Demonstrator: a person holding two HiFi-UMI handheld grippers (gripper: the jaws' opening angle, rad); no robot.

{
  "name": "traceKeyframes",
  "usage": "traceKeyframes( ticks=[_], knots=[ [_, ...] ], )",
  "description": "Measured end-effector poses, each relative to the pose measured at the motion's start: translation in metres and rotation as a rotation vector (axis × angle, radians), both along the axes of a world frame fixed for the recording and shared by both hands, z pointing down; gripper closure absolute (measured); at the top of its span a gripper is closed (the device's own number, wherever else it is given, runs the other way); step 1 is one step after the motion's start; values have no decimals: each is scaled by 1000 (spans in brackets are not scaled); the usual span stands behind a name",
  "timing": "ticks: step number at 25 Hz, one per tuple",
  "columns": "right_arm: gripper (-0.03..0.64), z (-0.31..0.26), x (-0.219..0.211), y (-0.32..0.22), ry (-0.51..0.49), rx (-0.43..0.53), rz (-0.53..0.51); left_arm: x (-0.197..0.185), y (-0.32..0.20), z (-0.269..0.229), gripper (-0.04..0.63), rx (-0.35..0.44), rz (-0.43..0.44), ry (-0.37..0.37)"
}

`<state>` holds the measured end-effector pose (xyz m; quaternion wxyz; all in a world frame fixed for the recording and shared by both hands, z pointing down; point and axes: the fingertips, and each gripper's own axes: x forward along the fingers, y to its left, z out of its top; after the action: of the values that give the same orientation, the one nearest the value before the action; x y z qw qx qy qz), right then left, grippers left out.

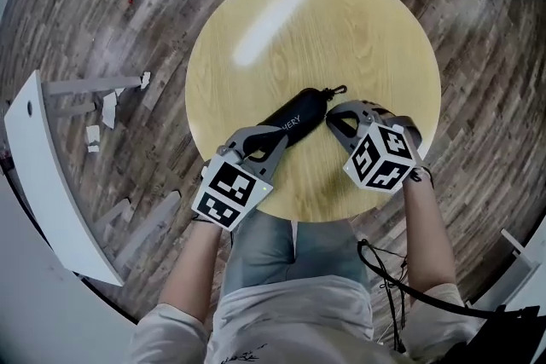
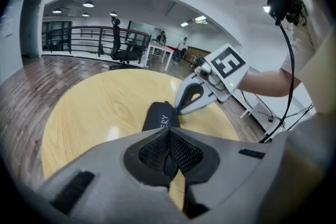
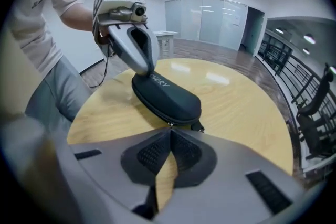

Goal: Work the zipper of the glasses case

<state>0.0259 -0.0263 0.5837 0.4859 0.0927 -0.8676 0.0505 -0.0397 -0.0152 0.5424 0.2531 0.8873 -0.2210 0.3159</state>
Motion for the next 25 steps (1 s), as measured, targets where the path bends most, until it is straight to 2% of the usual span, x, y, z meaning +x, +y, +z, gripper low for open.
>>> traceKeyframes(
  ticks=[3, 7, 11, 13, 19, 22, 25],
  knots=[
    [617, -3, 12, -23, 11, 43, -43, 24, 3, 5, 592, -44, 50, -26],
    [617, 6, 14, -24, 29, 31, -73, 33, 1, 8, 592, -26, 36, -51],
    [617, 7, 8, -11, -24, -13, 5, 32, -3, 8, 592, -42, -17, 5],
    [617, 8, -3, 2, -48, -33, 30, 31, -4, 8, 592, -40, -16, 6],
    [617, 14, -29, 32, -101, -54, 57, 32, -1, 8, 592, -15, 16, -12],
    [617, 11, -14, 30, -73, -28, 20, 36, -7, -8, 592, 33, 43, -14],
    [617, 10, 19, 17, 9, 17, -32, 52, -29, -18, 592, 90, 84, -20]
  ],
)
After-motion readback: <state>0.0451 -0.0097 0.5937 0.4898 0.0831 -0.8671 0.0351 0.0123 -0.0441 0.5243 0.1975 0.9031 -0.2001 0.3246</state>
